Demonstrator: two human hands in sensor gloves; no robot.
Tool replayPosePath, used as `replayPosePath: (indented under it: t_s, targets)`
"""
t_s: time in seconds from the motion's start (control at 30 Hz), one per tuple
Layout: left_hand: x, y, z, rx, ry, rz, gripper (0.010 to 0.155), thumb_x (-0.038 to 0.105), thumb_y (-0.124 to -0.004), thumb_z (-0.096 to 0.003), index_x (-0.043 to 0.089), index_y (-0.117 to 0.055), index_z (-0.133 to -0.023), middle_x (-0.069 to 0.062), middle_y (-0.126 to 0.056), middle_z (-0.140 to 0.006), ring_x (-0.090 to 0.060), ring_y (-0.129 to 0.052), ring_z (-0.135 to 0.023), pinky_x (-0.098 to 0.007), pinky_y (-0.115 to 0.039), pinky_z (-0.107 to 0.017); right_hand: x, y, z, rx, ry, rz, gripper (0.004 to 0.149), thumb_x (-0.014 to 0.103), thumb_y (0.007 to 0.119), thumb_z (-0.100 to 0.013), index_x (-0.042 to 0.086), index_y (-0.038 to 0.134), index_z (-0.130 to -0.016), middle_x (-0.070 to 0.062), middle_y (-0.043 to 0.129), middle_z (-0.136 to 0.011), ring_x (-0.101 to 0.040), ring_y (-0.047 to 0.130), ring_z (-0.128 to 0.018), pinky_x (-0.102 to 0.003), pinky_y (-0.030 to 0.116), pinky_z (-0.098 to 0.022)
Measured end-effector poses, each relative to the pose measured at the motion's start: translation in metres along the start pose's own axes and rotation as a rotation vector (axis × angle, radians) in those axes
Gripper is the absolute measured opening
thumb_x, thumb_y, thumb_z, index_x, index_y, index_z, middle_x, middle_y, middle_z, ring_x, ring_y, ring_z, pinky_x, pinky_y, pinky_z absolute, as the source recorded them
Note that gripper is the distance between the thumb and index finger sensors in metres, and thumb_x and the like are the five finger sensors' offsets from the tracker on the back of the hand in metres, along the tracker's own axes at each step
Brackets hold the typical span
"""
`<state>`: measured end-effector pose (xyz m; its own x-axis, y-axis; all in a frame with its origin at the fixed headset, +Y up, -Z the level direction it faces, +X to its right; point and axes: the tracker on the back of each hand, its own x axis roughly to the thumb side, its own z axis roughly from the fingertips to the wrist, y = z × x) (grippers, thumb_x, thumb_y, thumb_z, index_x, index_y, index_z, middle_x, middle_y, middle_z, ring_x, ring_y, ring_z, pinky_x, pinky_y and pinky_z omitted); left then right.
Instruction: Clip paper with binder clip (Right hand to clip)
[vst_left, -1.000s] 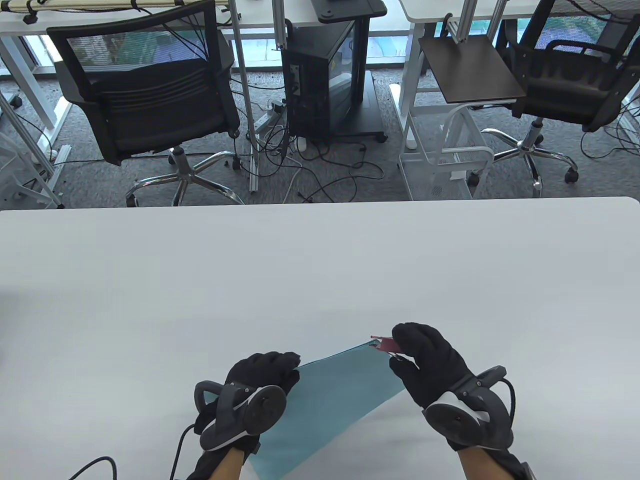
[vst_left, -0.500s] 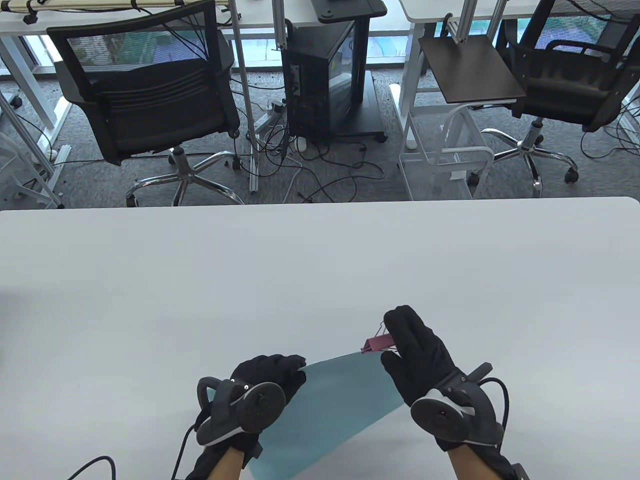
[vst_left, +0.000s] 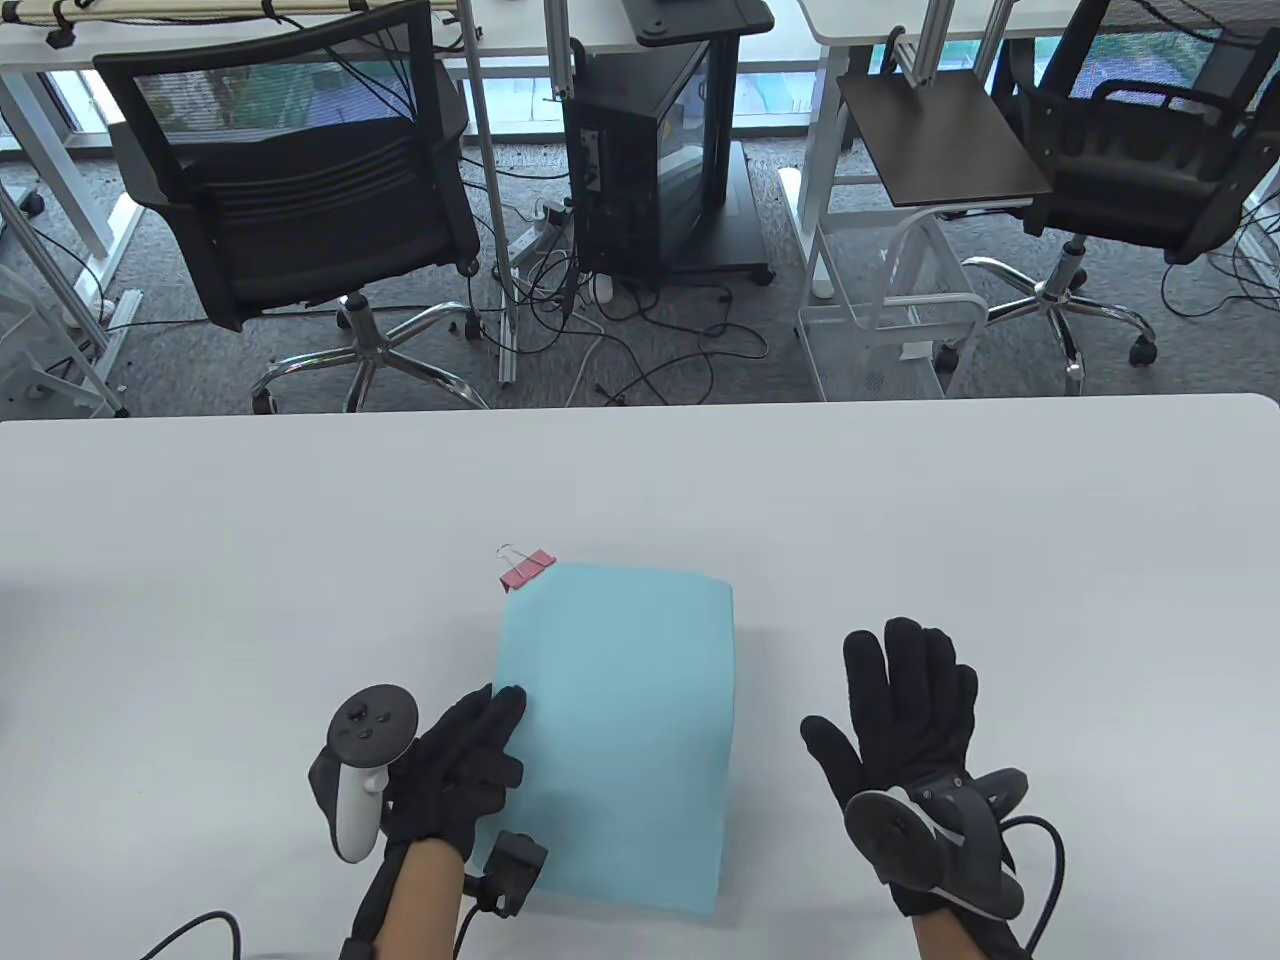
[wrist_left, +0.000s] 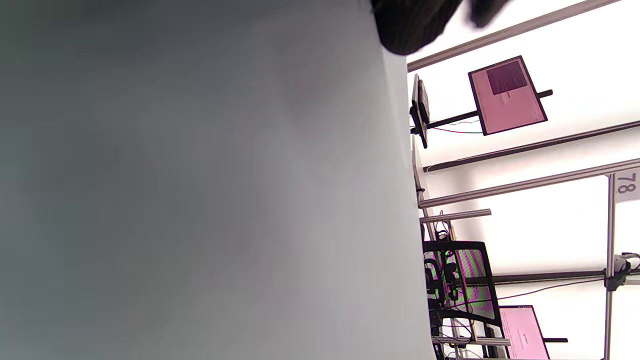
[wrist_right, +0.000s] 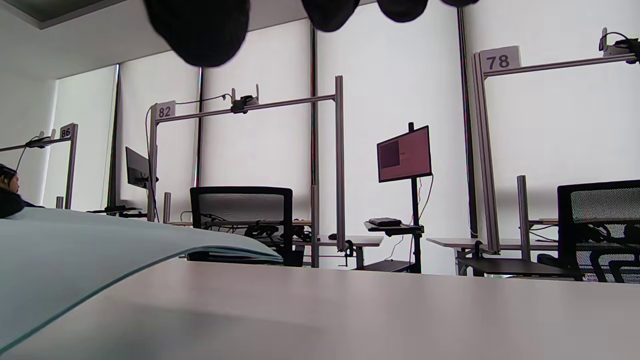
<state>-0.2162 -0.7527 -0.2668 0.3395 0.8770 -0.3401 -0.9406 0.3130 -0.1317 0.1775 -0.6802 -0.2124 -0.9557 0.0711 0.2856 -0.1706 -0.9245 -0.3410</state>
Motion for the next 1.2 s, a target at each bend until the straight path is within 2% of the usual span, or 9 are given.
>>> replayPosePath:
  t_s: [0.17, 0.37, 0.53, 0.63, 0.77, 0.9, 1.0, 1.1, 1.2]
  targets:
    - [-0.007, 0.000, -0.015, 0.011, 0.055, -0.010, 0.044, 0.044, -0.062, -0.0652, 0.020, -0.075, -0.100, 0.004, -0.094, -0.081, -0.020, -0.098, -0.067, -0.040, -0.082, -0.059, -0.007, 0.015, 0.000, 0.061, 0.017, -0.037, 0.082, 0.039, 0.064, -0.061, -0.012, 0.029, -0.115, -0.048, 0.020, -0.111, -0.072, 0.019, -0.093, -0.080, 0.026, -0.061]
    - [-0.012, -0.002, -0.028, 0.034, 0.130, -0.078, 0.049, 0.044, -0.062, -0.0650, 0.017, -0.071, -0.105, 0.002, -0.092, -0.086, -0.021, -0.096, -0.071, -0.040, -0.081, -0.062, -0.008, 0.016, 0.000, 0.068, 0.020, -0.048, 0.081, 0.039, 0.064, -0.061, -0.012, 0.030, -0.115, -0.048, 0.019, -0.112, -0.072, 0.019, -0.093, -0.079, 0.026, -0.061]
    - [-0.015, -0.005, -0.029, 0.069, 0.157, -0.093, 0.055, 0.044, -0.061, -0.0654, 0.012, -0.064, -0.110, -0.006, -0.087, -0.096, -0.027, -0.092, -0.081, -0.043, -0.077, -0.067, -0.009, 0.017, 0.000, 0.071, 0.025, -0.053, 0.081, 0.038, 0.064, -0.061, -0.012, 0.030, -0.115, -0.048, 0.020, -0.112, -0.072, 0.019, -0.093, -0.079, 0.026, -0.061]
    - [-0.009, -0.007, -0.024, 0.107, 0.139, -0.136, 0.065, 0.048, -0.060, -0.0651, 0.007, -0.054, -0.115, -0.016, -0.076, -0.108, -0.036, -0.085, -0.089, -0.048, -0.071, -0.071, -0.011, 0.019, 0.001, 0.077, 0.034, -0.063, 0.081, 0.038, 0.064, -0.061, -0.012, 0.030, -0.115, -0.048, 0.020, -0.112, -0.072, 0.019, -0.093, -0.079, 0.026, -0.061]
    - [0.014, -0.005, -0.011, 0.132, 0.098, -0.306, 0.079, 0.055, -0.056, -0.0646, 0.002, -0.035, -0.119, -0.028, -0.047, -0.121, -0.052, -0.059, -0.104, -0.061, -0.054, -0.077, -0.013, 0.019, 0.001, 0.078, 0.041, -0.068, 0.081, 0.038, 0.064, -0.061, -0.012, 0.030, -0.115, -0.048, 0.020, -0.112, -0.072, 0.019, -0.093, -0.079, 0.026, -0.061]
    - [0.048, -0.006, 0.013, 0.211, -0.117, -0.546, 0.082, 0.061, -0.054, -0.0629, 0.008, -0.029, -0.120, -0.028, -0.038, -0.124, -0.054, -0.049, -0.108, -0.064, -0.050, -0.078, -0.014, 0.018, 0.002, 0.069, 0.049, -0.063, 0.081, 0.038, 0.064, -0.061, -0.012, 0.030, -0.115, -0.048, 0.020, -0.111, -0.072, 0.019, -0.093, -0.079, 0.026, -0.061]
    - [0.072, -0.012, 0.041, 0.344, -0.345, -0.725, 0.082, 0.063, -0.051, -0.0620, 0.012, -0.025, -0.121, -0.026, -0.033, -0.125, -0.054, -0.044, -0.110, -0.067, -0.046, -0.078, -0.016, 0.018, 0.003, 0.059, 0.058, -0.051, 0.082, 0.038, 0.063, -0.061, -0.012, 0.029, -0.115, -0.048, 0.018, -0.111, -0.072, 0.018, -0.093, -0.080, 0.025, -0.061]
    - [0.082, -0.020, 0.064, 0.444, -0.526, -0.909, 0.079, 0.062, -0.049, -0.0617, 0.017, -0.022, -0.120, -0.022, -0.030, -0.127, -0.052, -0.039, -0.113, -0.067, -0.042, -0.079, -0.016, 0.016, 0.003, 0.047, 0.065, -0.034, 0.084, 0.040, 0.063, -0.061, -0.012, 0.026, -0.115, -0.050, 0.016, -0.110, -0.074, 0.016, -0.092, -0.081, 0.024, -0.060]
    - [0.077, -0.029, 0.074, 0.498, -0.602, -1.087, 0.074, 0.059, -0.045, -0.0624, 0.021, -0.016, -0.119, -0.018, -0.026, -0.128, -0.049, -0.033, -0.115, -0.064, -0.036, -0.082, -0.016, 0.016, 0.004, 0.039, 0.069, -0.016, 0.086, 0.043, 0.062, -0.061, -0.012, 0.023, -0.115, -0.051, 0.013, -0.109, -0.075, 0.014, -0.091, -0.082, 0.023, -0.059]
